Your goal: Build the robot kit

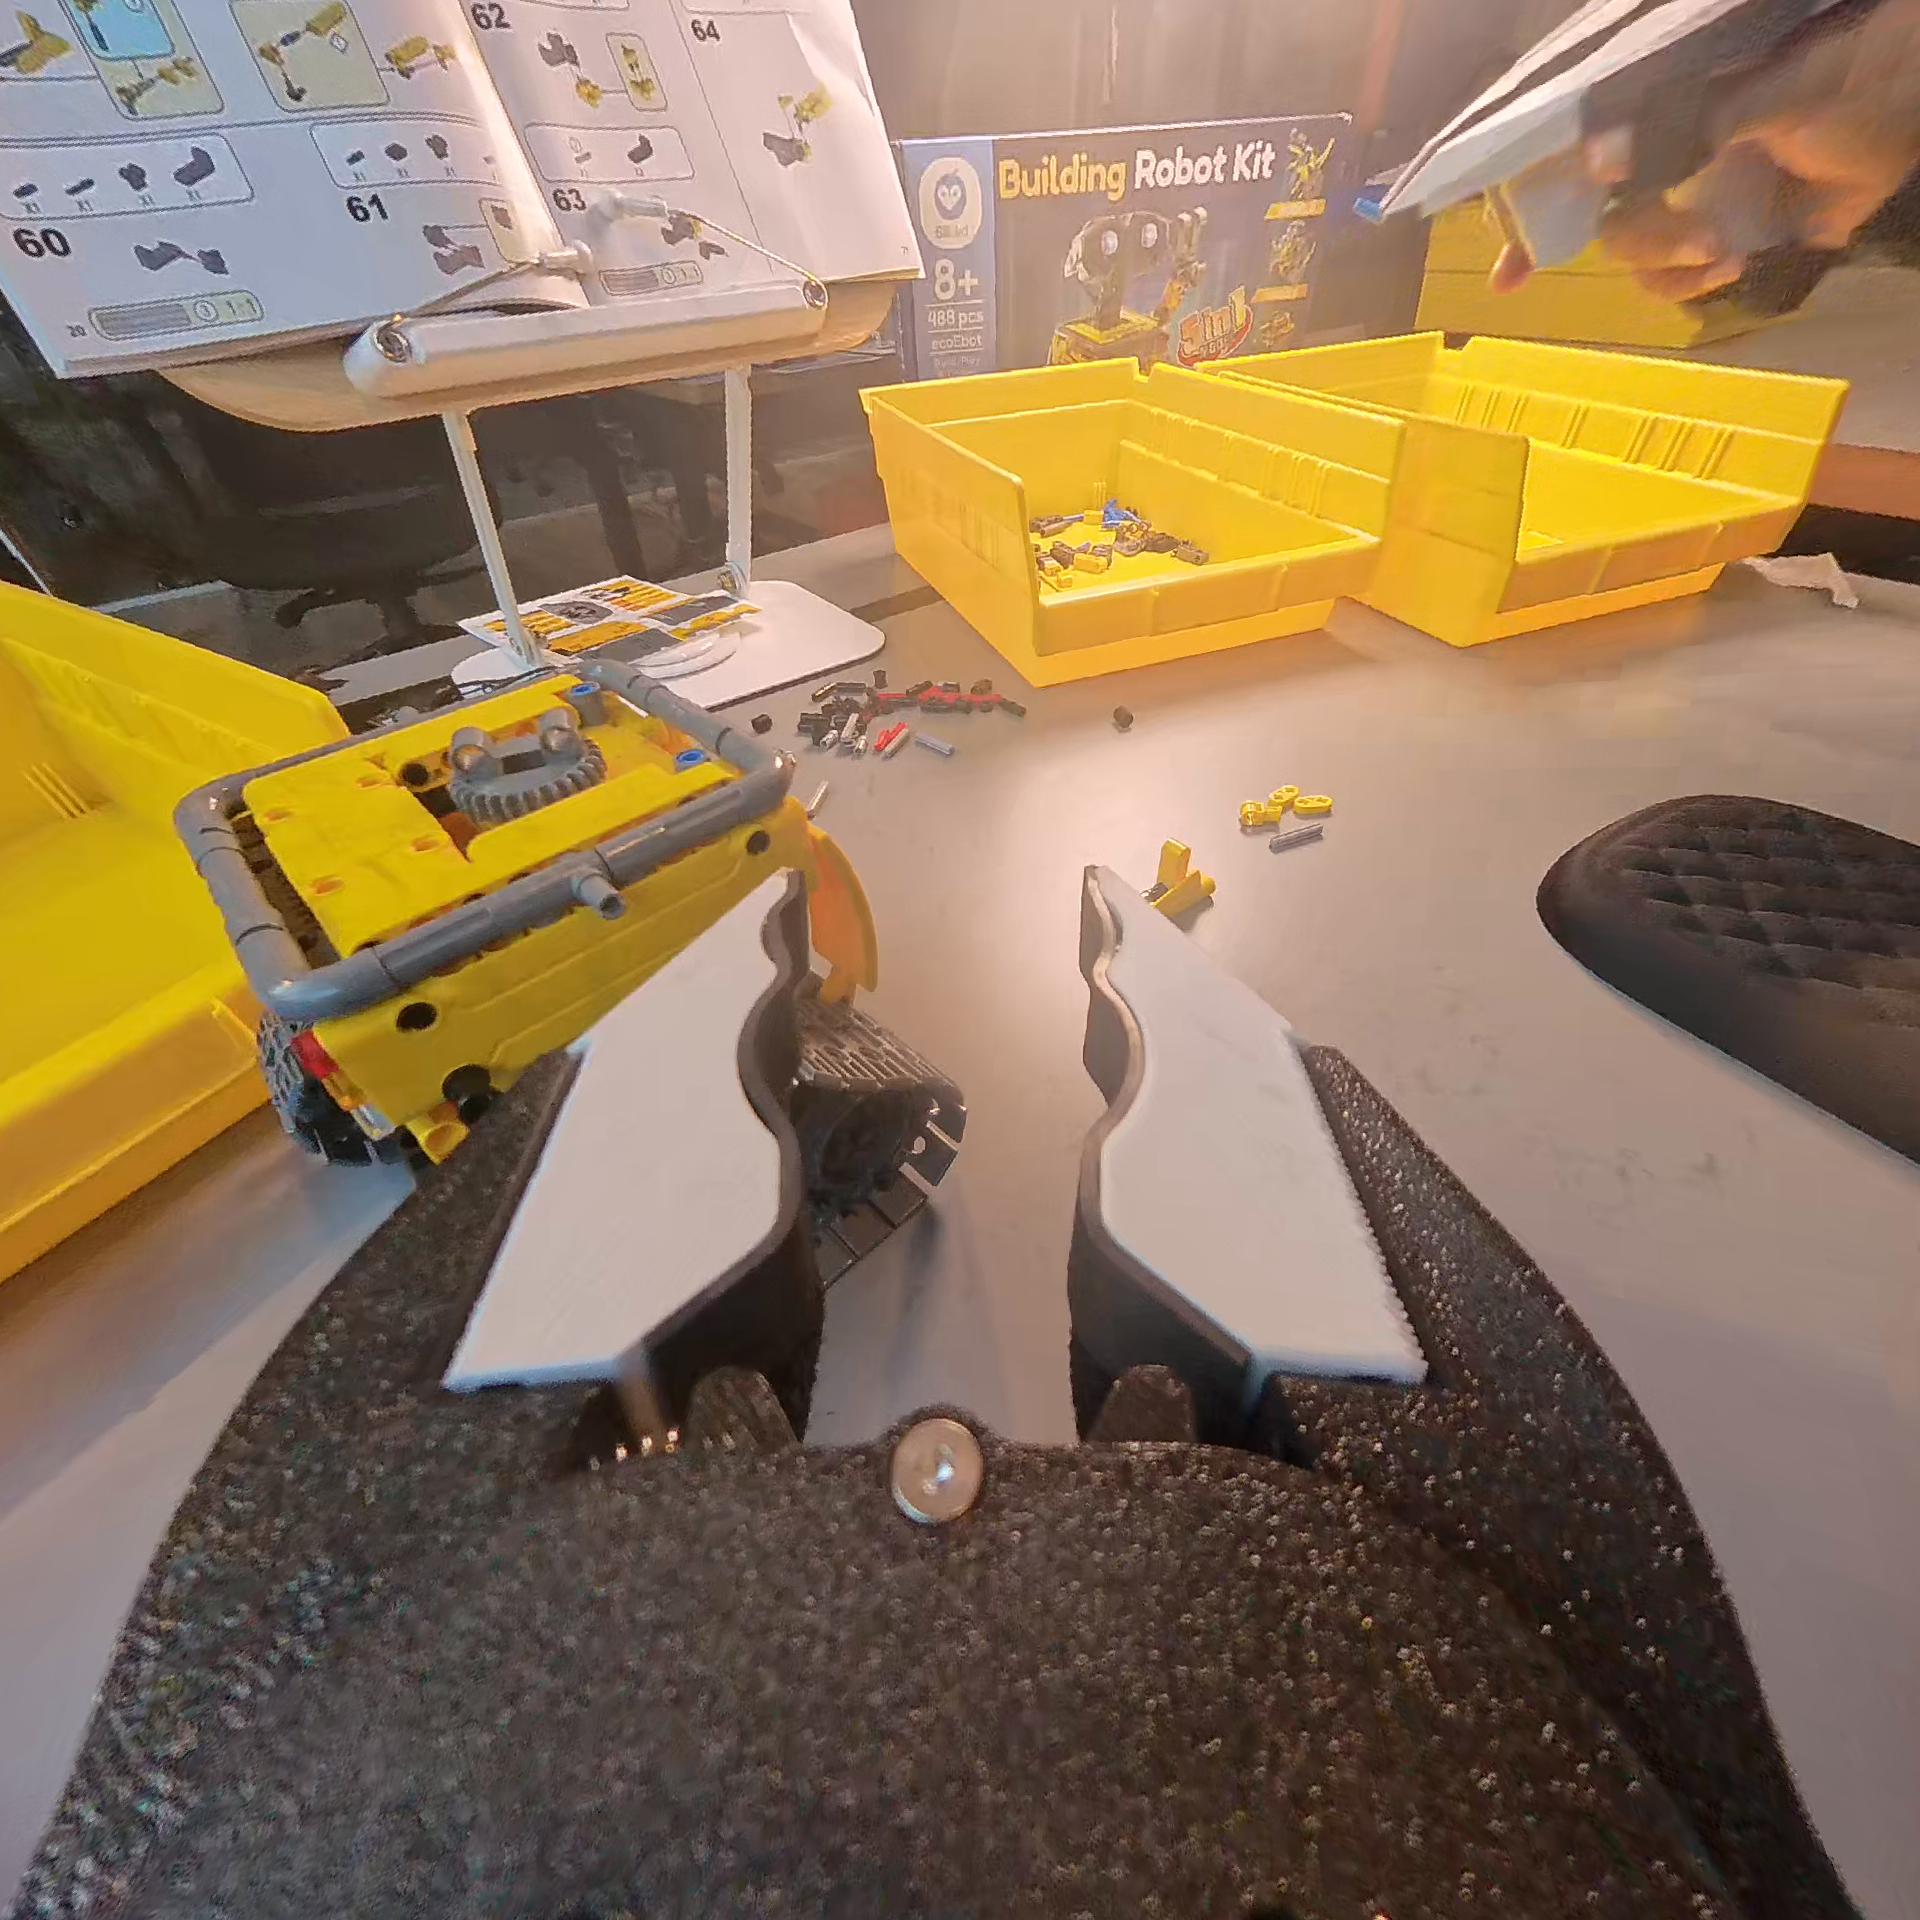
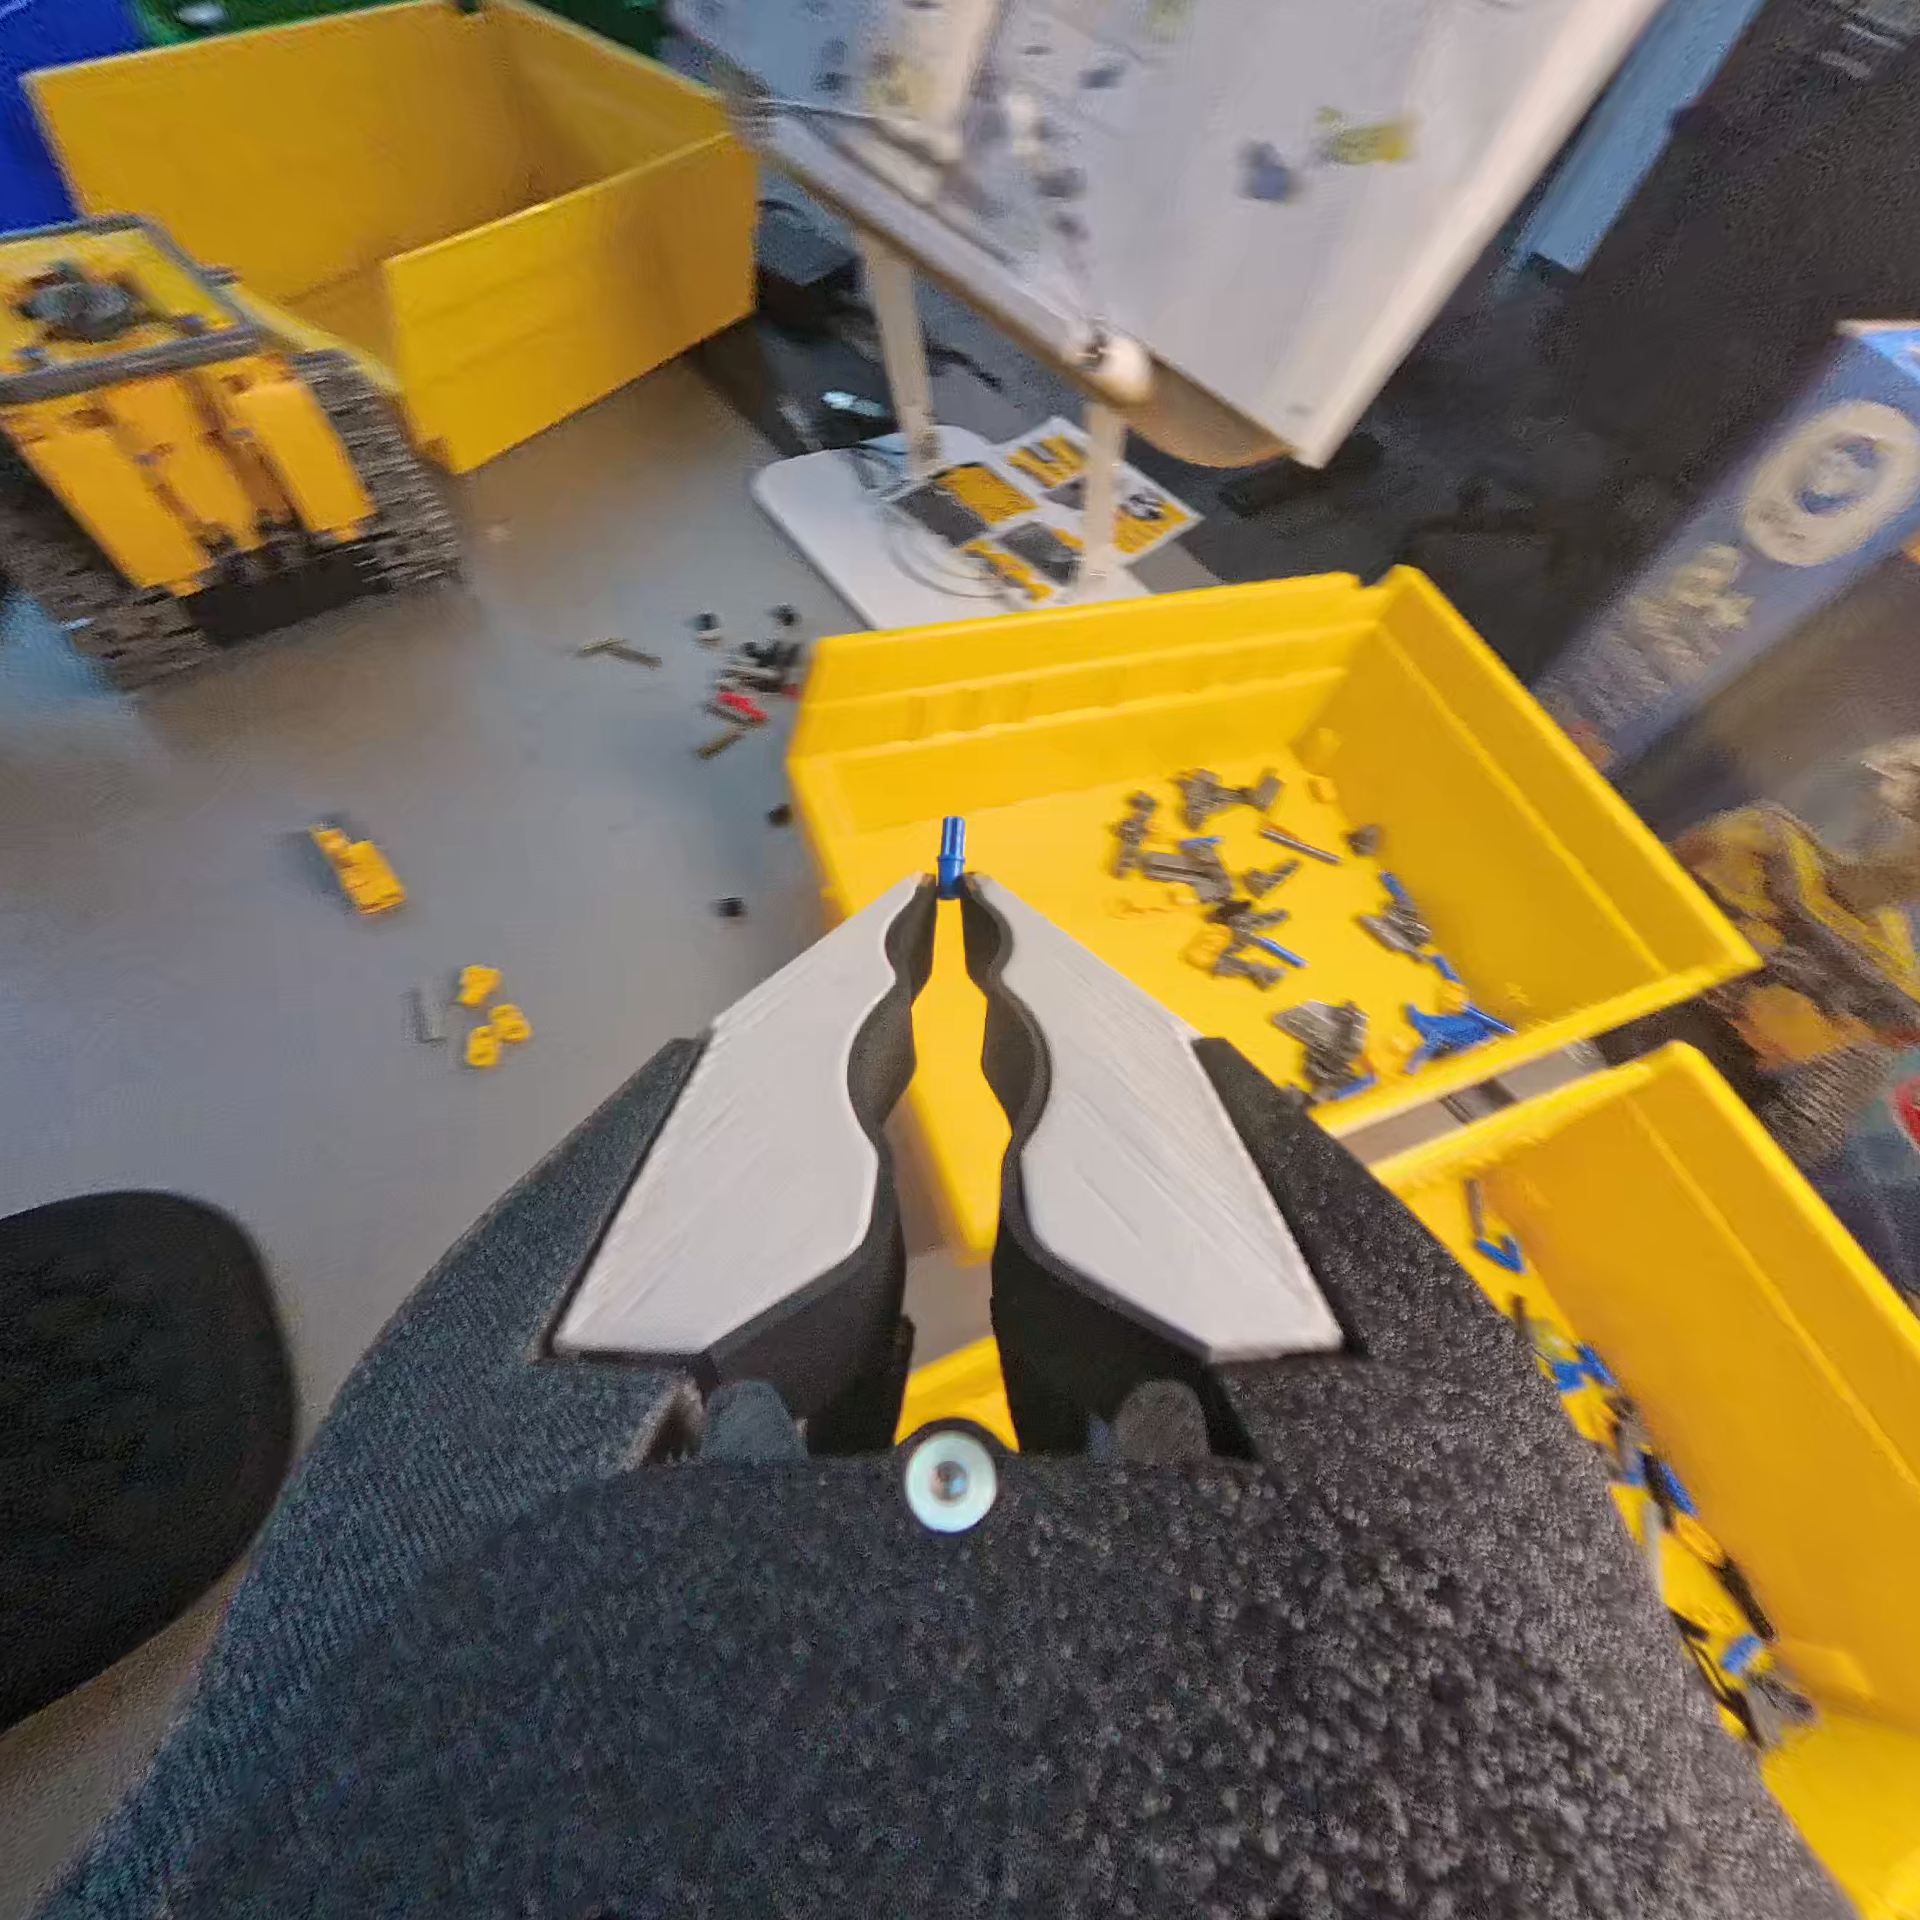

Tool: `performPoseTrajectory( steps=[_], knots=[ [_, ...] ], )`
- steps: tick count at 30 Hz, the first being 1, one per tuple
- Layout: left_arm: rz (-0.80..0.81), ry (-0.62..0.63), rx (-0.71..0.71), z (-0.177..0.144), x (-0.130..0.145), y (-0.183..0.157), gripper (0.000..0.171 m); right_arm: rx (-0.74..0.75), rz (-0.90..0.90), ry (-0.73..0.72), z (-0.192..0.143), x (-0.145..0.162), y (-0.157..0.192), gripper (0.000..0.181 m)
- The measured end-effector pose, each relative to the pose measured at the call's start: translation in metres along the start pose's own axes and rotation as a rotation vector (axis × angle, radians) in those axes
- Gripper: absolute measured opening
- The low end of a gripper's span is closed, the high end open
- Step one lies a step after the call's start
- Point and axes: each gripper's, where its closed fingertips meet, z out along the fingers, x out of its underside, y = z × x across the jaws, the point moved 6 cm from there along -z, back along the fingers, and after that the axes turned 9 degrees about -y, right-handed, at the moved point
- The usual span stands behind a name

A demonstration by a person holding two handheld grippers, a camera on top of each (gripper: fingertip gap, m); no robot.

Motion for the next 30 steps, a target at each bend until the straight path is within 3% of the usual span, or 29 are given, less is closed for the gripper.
performPoseTrajectory(
  steps=[2,5,9,13,20,26,30],
  knots=[
    [0.006,-0.004,-0.003,0.000,0.000,0.000,0.051,-0.110,-0.053,0.060,0.017,0.004,0.061,0.004],
    [0.018,-0.024,-0.002,-0.003,-0.002,-0.002,0.052,-0.260,-0.056,0.183,0.049,0.041,0.133,0.004],
    [0.031,-0.055,0.009,-0.006,-0.005,-0.004,0.051,-0.341,-0.043,0.278,0.076,0.087,0.176,0.004],
    [0.038,-0.057,0.021,-0.007,-0.005,-0.006,0.052,-0.358,-0.055,0.316,0.085,0.098,0.195,0.004],
    [0.033,-0.076,0.030,-0.009,-0.007,-0.007,0.051,-0.335,-0.092,0.369,0.091,0.103,0.198,0.007],
    [0.032,-0.067,0.037,-0.008,-0.006,-0.007,0.051,-0.362,-0.098,0.267,0.104,0.071,0.202,0.020],
    [0.041,-0.051,0.043,-0.006,-0.005,-0.009,0.052,-0.414,-0.165,0.299,0.135,0.072,0.209,0.027]
  ],
)
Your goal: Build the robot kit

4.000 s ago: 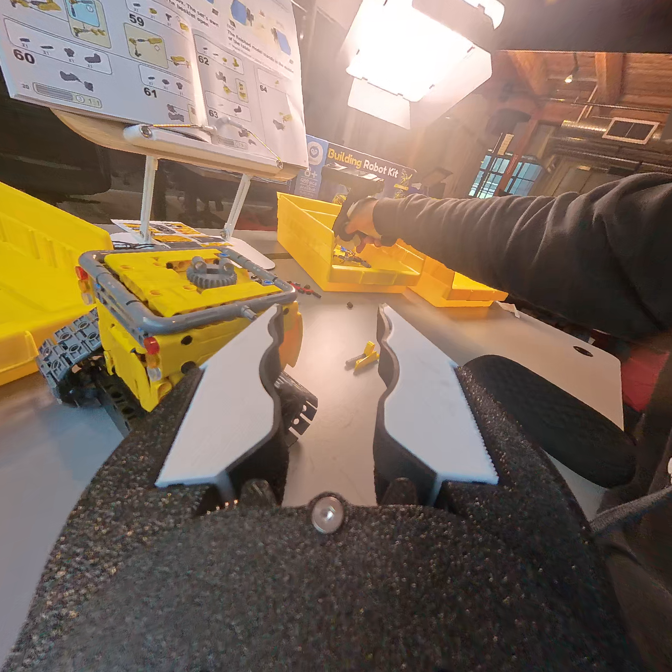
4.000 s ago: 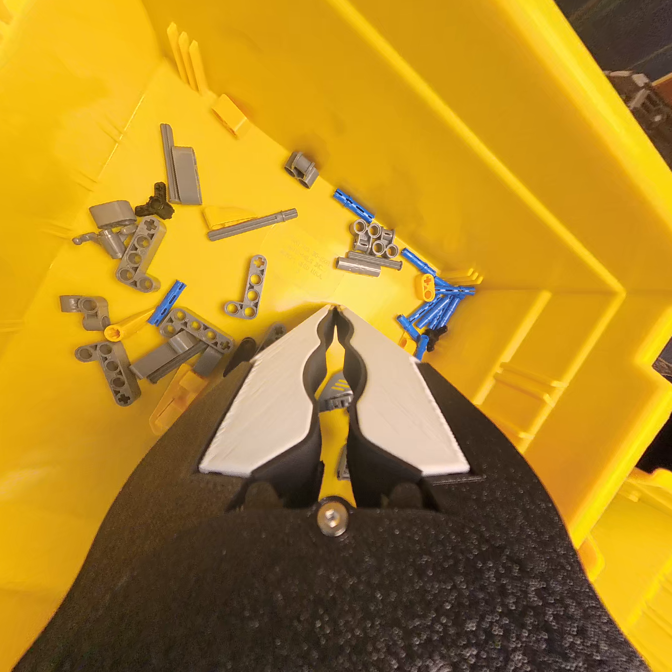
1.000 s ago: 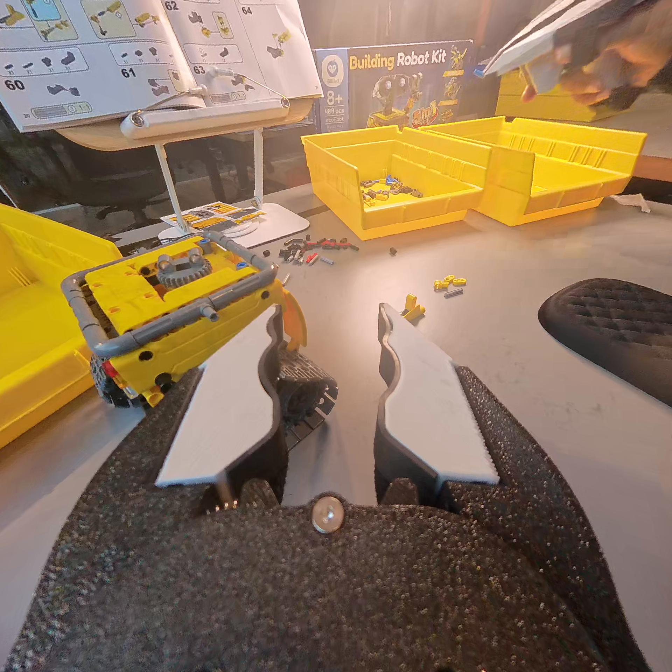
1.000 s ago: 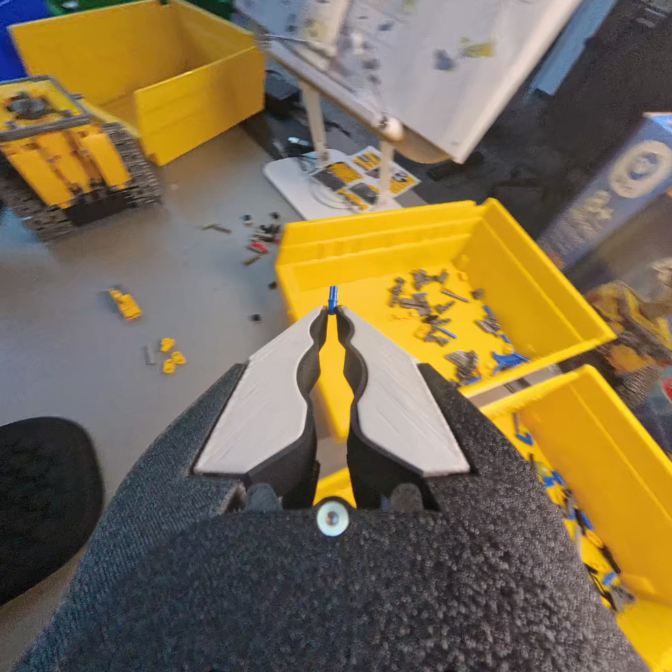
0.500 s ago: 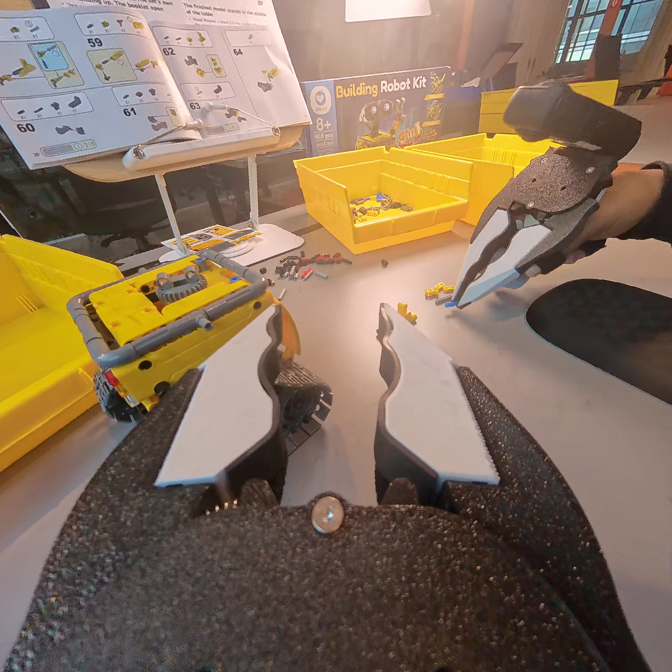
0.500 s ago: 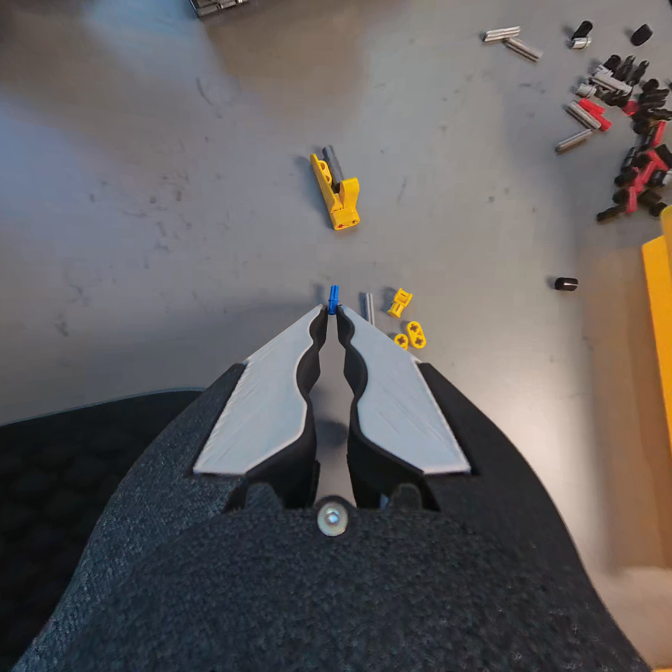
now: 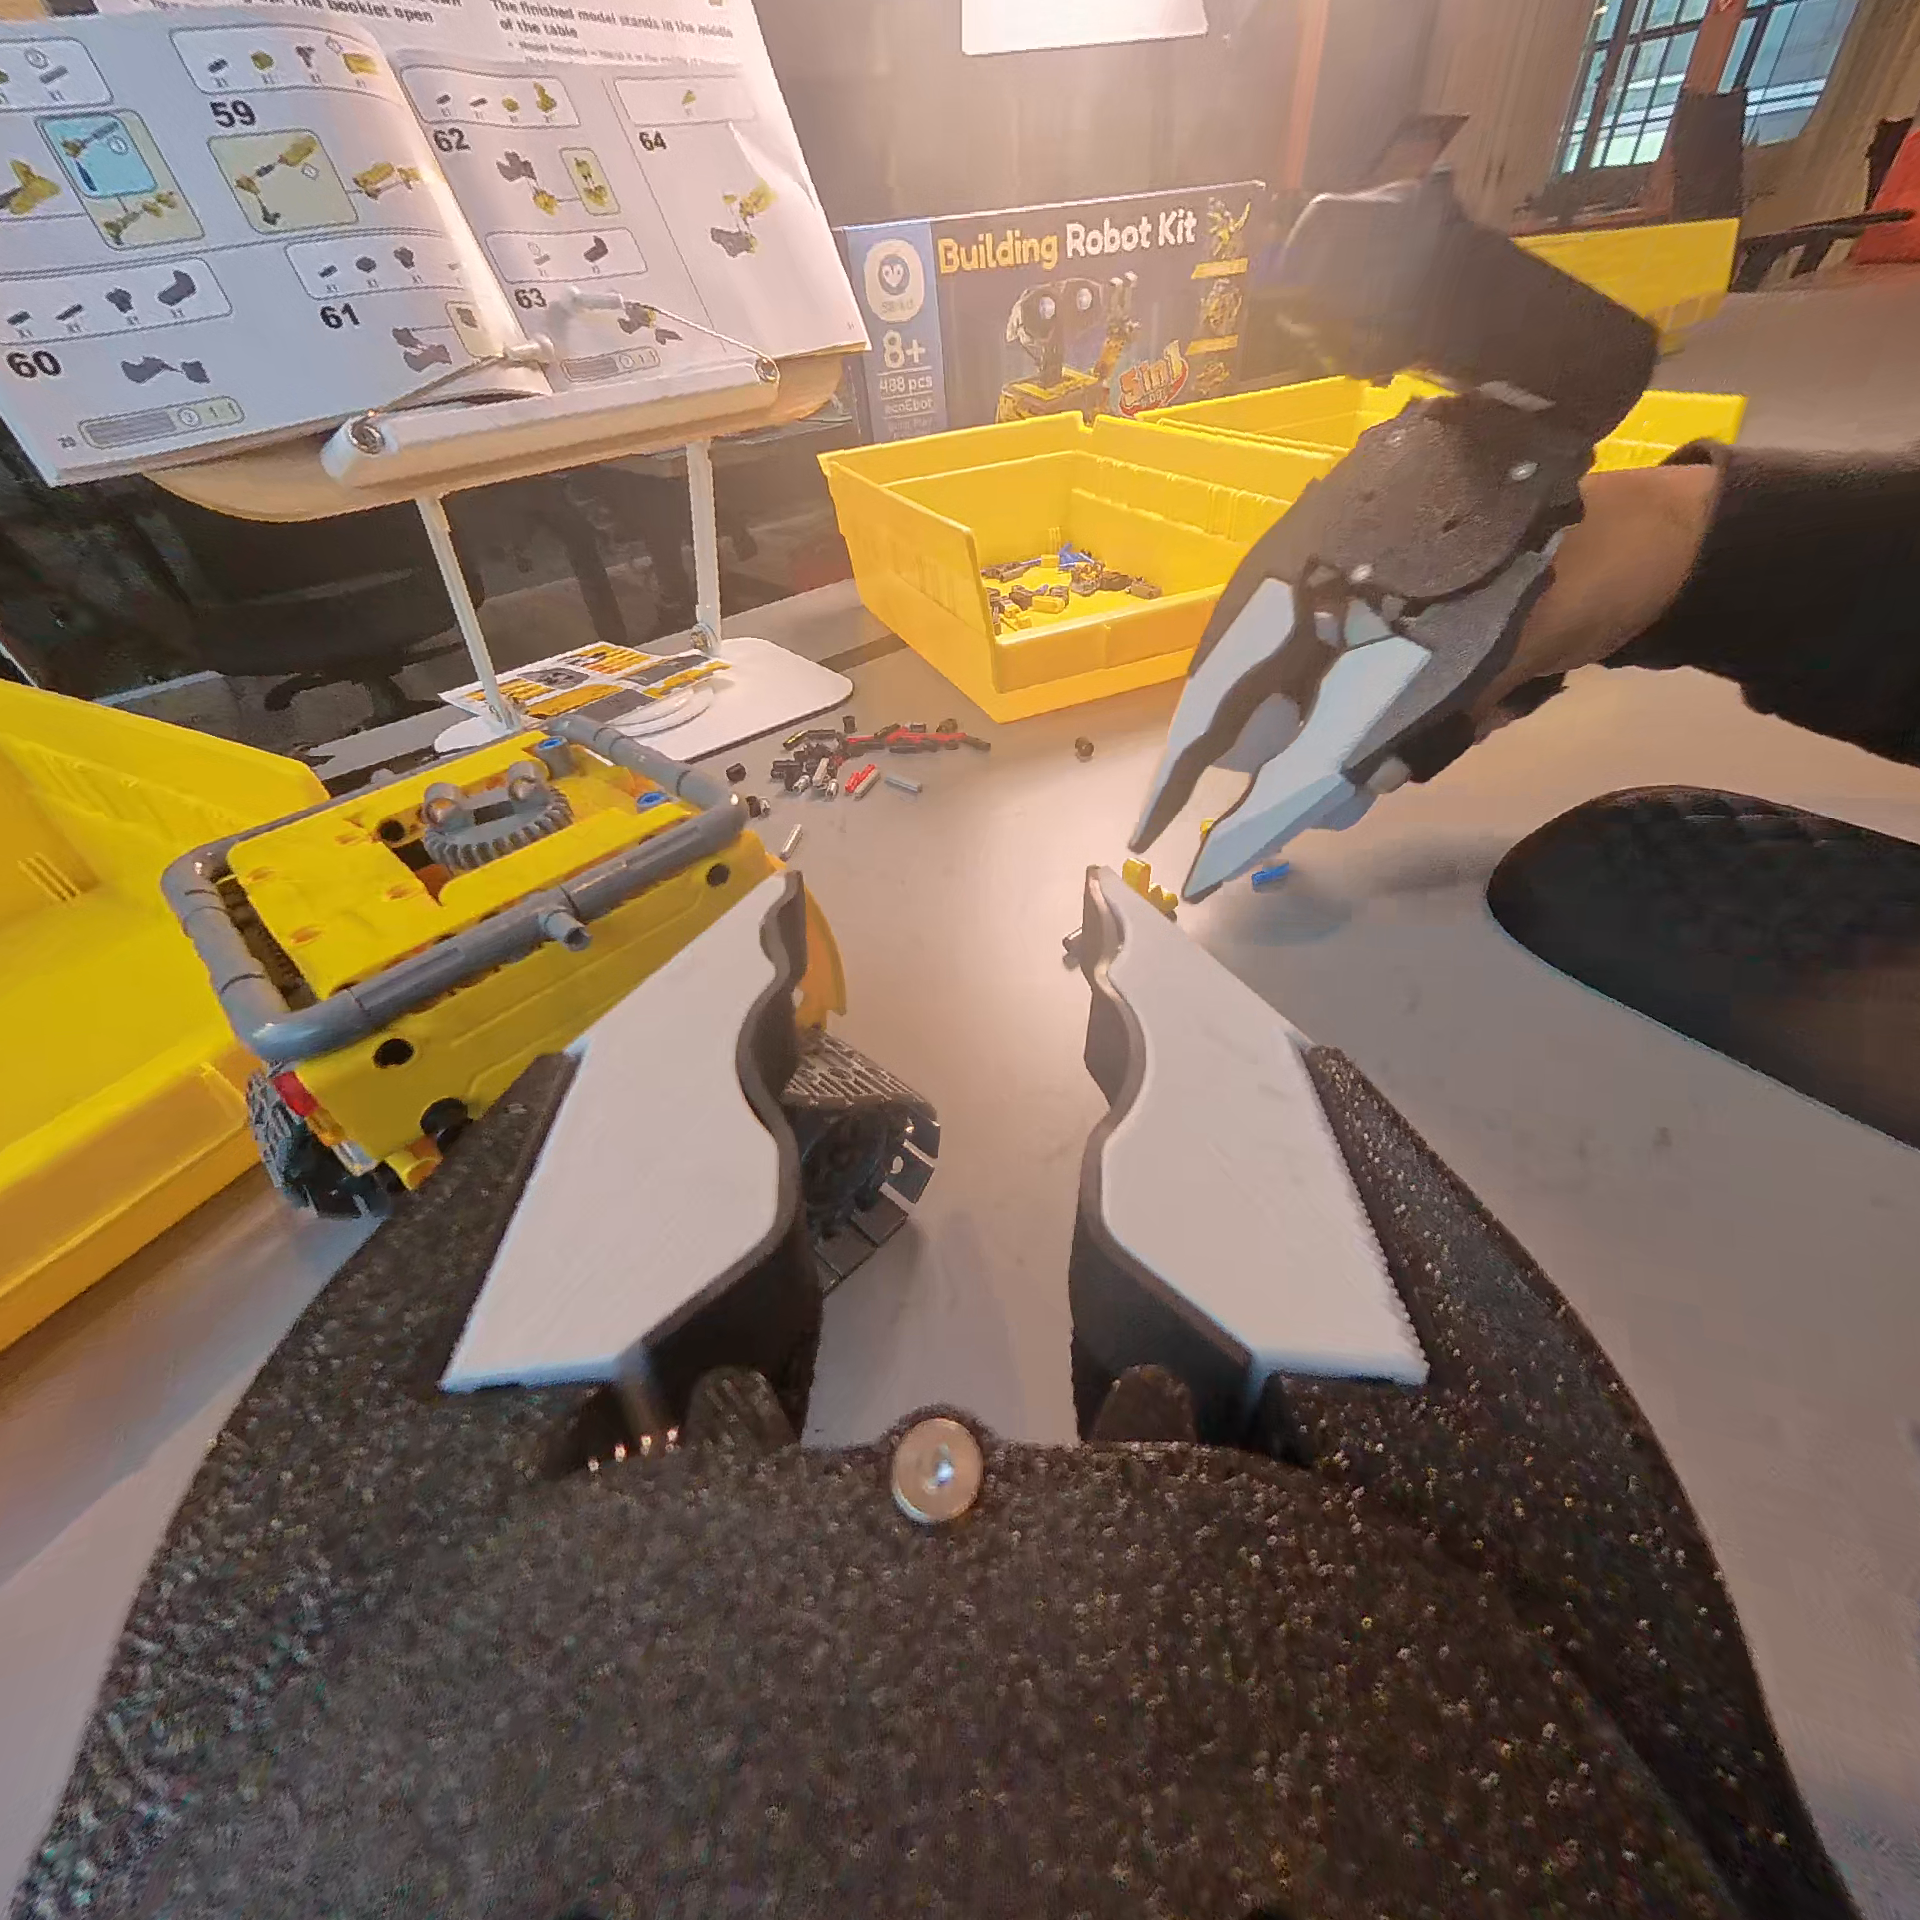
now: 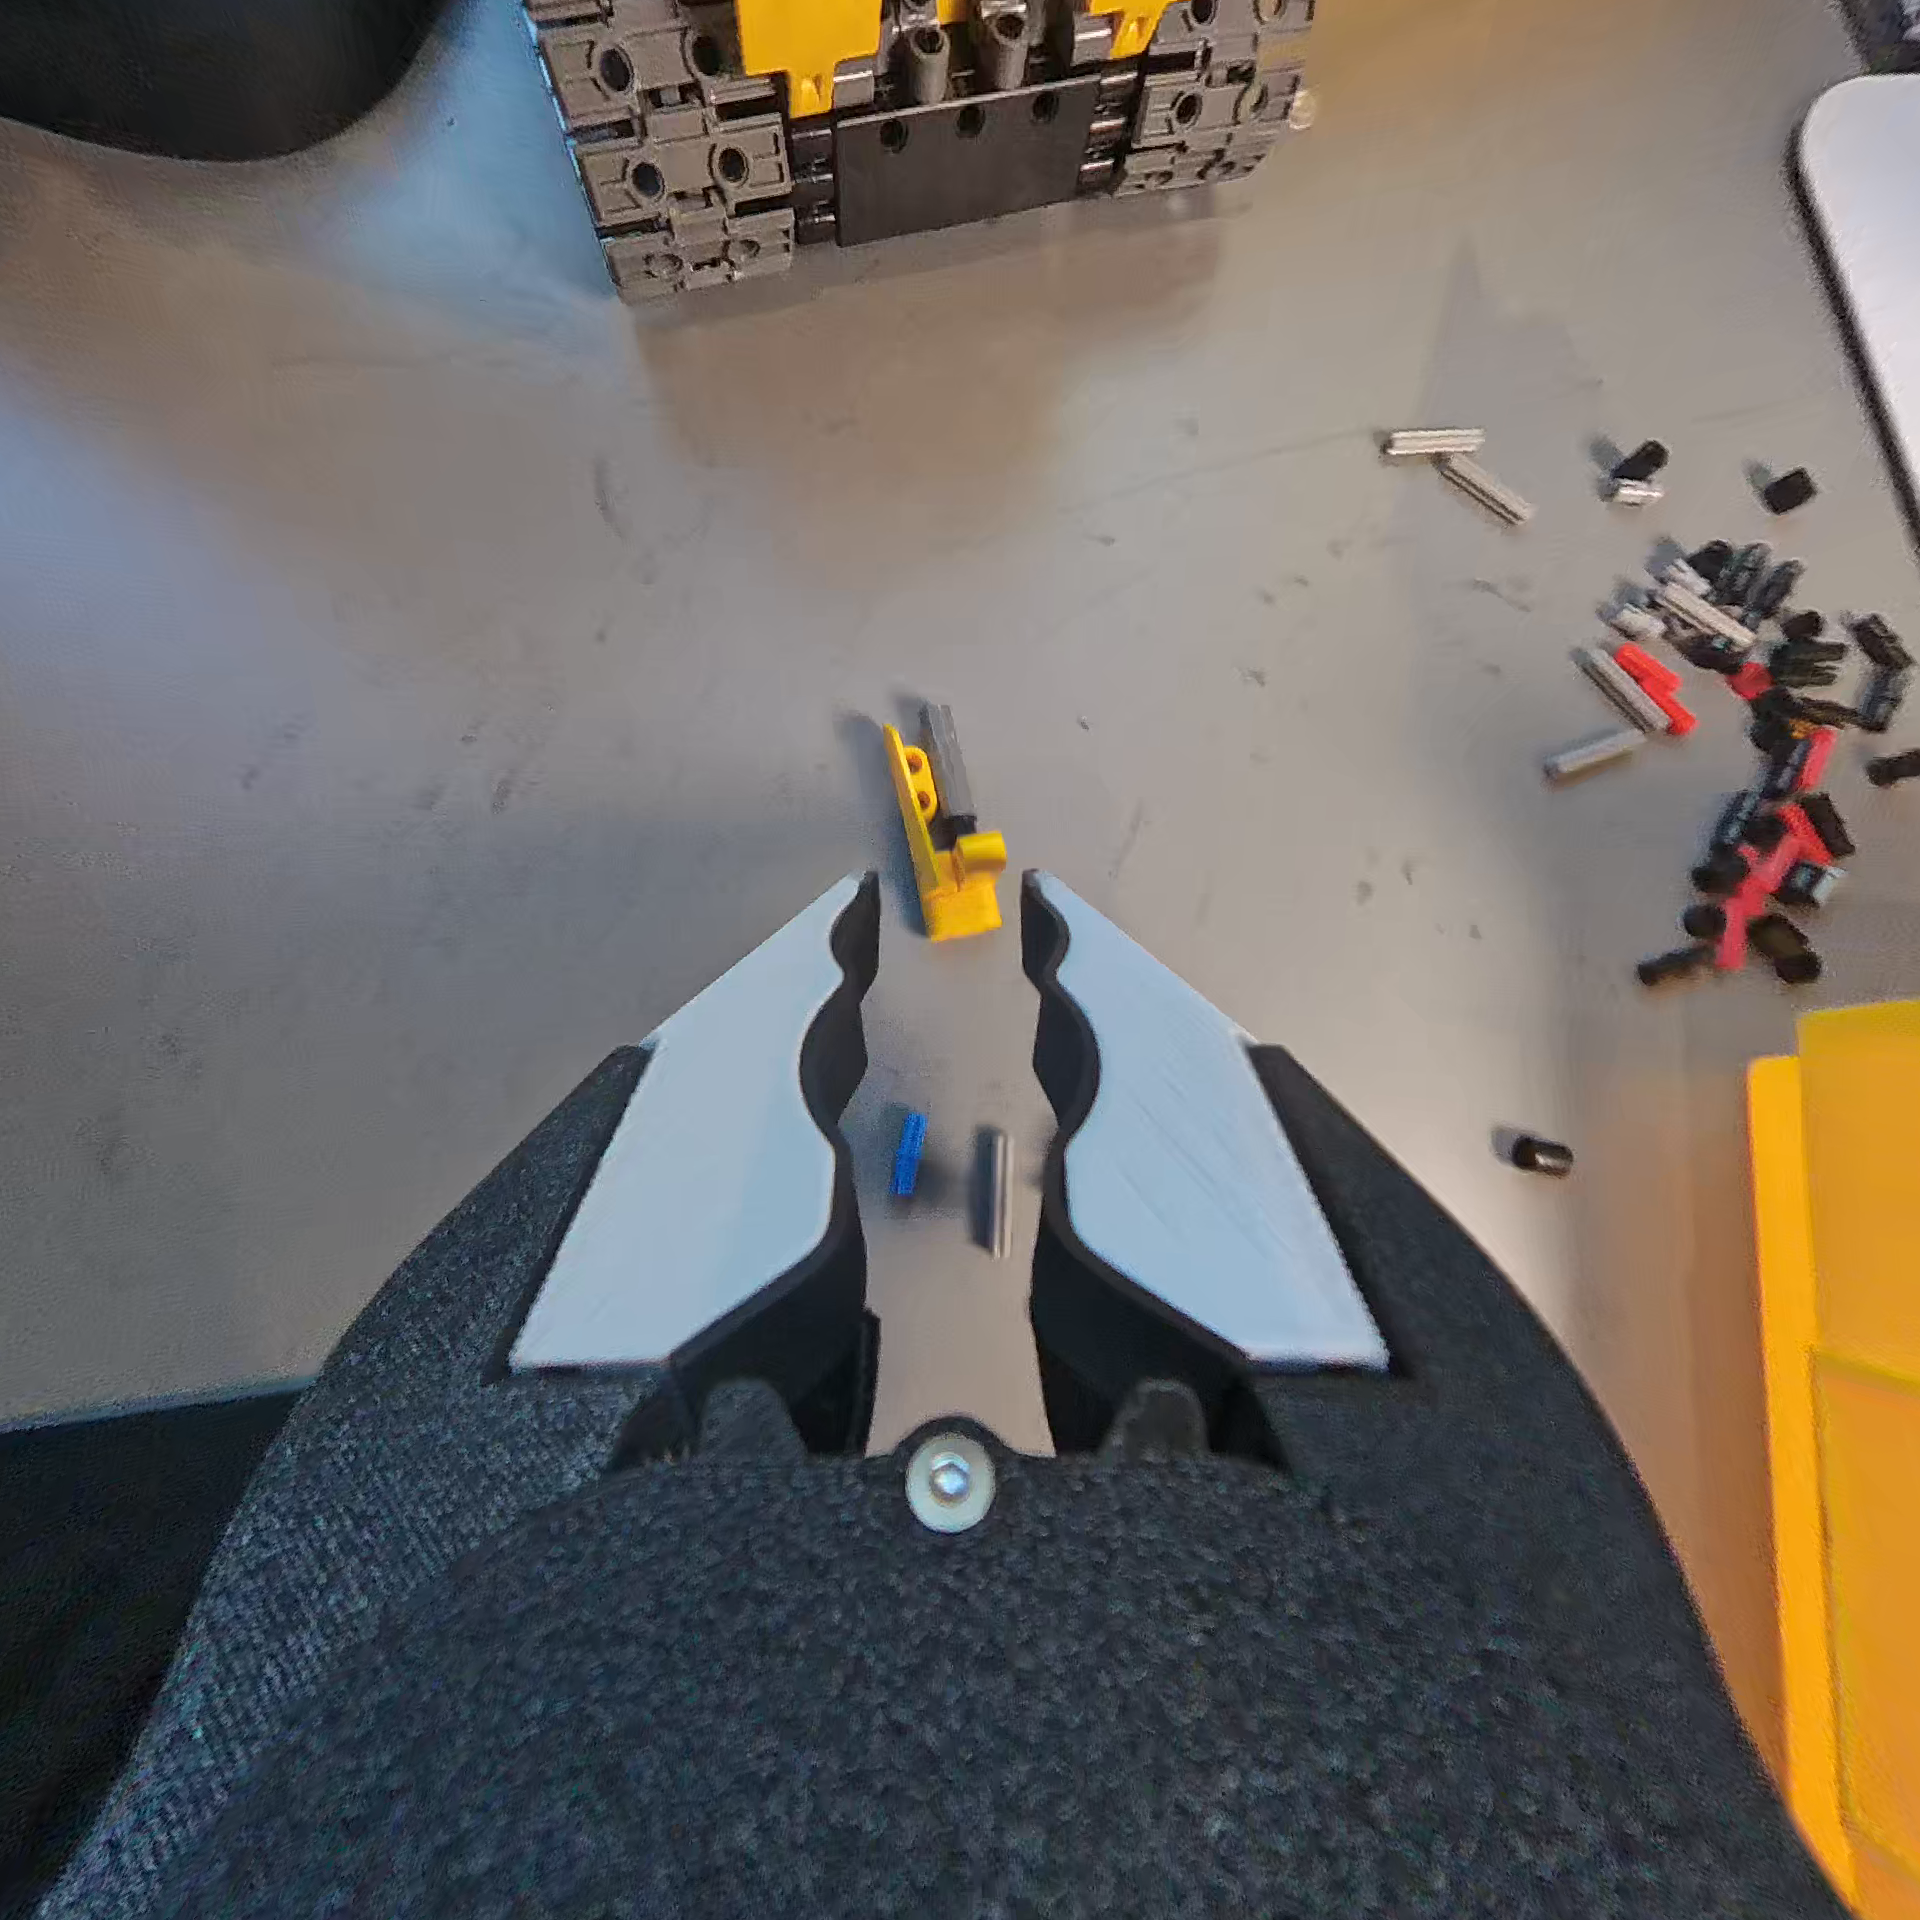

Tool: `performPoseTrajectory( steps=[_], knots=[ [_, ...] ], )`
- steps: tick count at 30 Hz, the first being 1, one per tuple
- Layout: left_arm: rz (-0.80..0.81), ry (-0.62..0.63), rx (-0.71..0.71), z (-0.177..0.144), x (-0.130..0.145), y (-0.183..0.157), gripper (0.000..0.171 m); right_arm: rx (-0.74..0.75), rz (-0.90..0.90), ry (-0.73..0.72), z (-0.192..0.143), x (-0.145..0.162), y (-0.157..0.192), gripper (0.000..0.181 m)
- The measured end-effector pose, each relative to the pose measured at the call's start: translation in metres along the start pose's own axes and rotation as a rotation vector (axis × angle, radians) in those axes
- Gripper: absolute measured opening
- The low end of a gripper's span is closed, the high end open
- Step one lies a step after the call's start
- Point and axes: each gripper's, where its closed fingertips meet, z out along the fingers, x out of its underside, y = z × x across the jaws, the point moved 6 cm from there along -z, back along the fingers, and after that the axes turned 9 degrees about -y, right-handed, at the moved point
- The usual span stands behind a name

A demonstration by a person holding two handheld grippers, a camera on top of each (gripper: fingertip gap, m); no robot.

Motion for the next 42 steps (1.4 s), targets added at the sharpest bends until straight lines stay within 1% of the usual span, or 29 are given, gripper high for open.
performPoseTrajectory(
  steps=[2,3,4,5,7,10,13,15,18,20,22,25,31,37,42],
  knots=[
    [0.008,-0.006,0.001,-0.001,-0.001,-0.001,0.052,-0.055,0.007,0.022,0.013,-0.002,-0.001,0.027],
    [0.012,-0.009,0.002,-0.001,-0.001,-0.001,0.052,-0.087,0.000,0.046,0.018,-0.002,-0.001,0.024],
    [0.017,-0.011,0.003,-0.001,-0.001,-0.002,0.052,-0.108,-0.019,0.066,0.022,-0.003,-0.001,0.016],
    [0.021,-0.010,0.004,-0.001,-0.001,-0.003,0.051,-0.137,-0.043,0.068,0.025,-0.005,0.000,0.015],
    [0.030,-0.005,0.010,-0.001,-0.001,-0.004,0.051,-0.240,-0.112,0.059,0.027,-0.014,0.013,0.015],
    [0.050,0.004,0.018,0.000,0.000,-0.007,0.051,-0.382,-0.250,0.052,0.027,-0.026,0.041,0.015],
    [0.077,0.012,0.017,0.001,0.001,-0.009,0.051,-0.443,-0.380,0.073,0.032,-0.030,0.058,0.015],
    [0.095,0.014,0.016,0.001,0.002,-0.011,0.051,-0.470,-0.436,0.102,0.035,-0.027,0.060,0.015],
    [0.112,0.016,0.017,0.001,0.002,-0.012,0.051,-0.514,-0.467,0.108,0.036,-0.027,0.058,0.016],
    [0.117,0.019,0.017,0.001,0.002,-0.013,0.051,-0.517,-0.479,0.114,0.037,-0.027,0.053,0.016],
    [0.117,0.019,0.016,0.002,0.002,-0.013,0.051,-0.498,-0.482,0.112,0.036,-0.026,0.048,0.016],
    [0.112,0.015,0.015,0.001,0.002,-0.012,0.051,-0.455,-0.445,0.063,0.033,-0.025,0.043,0.018],
    [0.106,0.026,0.027,0.003,0.003,-0.013,0.051,-0.265,-0.320,-0.186,0.011,-0.025,0.029,0.020],
    [0.119,0.088,0.053,0.009,0.010,-0.016,0.051,-0.070,-0.274,-0.341,-0.007,-0.021,0.013,0.027],
    [0.101,0.065,0.041,0.007,0.008,-0.013,0.049,0.117,-0.179,-0.501,-0.031,-0.014,-0.006,0.043]
  ],
)
